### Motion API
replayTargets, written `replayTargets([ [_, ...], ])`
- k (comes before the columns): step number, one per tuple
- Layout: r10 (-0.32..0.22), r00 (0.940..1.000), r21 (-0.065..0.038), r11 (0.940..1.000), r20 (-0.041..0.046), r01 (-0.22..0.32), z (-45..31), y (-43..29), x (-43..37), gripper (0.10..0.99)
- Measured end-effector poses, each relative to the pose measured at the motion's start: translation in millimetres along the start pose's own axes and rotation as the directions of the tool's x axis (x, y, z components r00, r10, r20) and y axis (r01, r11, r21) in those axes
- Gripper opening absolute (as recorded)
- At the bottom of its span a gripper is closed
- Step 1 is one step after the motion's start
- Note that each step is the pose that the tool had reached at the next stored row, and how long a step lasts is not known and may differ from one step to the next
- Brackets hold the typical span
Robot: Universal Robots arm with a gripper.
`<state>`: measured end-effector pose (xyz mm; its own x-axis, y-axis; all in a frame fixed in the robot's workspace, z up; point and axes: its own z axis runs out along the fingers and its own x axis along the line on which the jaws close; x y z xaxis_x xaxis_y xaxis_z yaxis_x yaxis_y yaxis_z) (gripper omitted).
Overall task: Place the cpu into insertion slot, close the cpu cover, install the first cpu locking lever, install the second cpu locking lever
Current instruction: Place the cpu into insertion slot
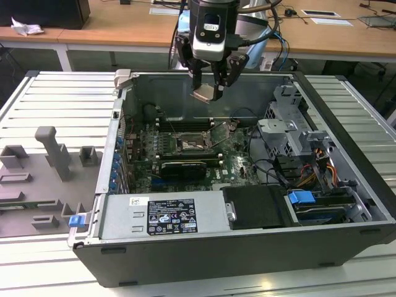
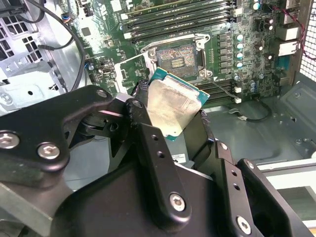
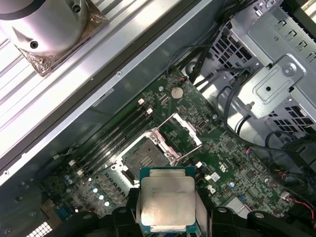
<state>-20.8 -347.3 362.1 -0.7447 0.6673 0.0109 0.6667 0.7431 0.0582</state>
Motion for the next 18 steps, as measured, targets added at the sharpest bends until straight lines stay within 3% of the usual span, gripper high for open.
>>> replayTargets([
  [18,0.054,0.9985,-0.001,0.9985,0.0032,-0.054,0.5,0.0,0.0,0.529],
])
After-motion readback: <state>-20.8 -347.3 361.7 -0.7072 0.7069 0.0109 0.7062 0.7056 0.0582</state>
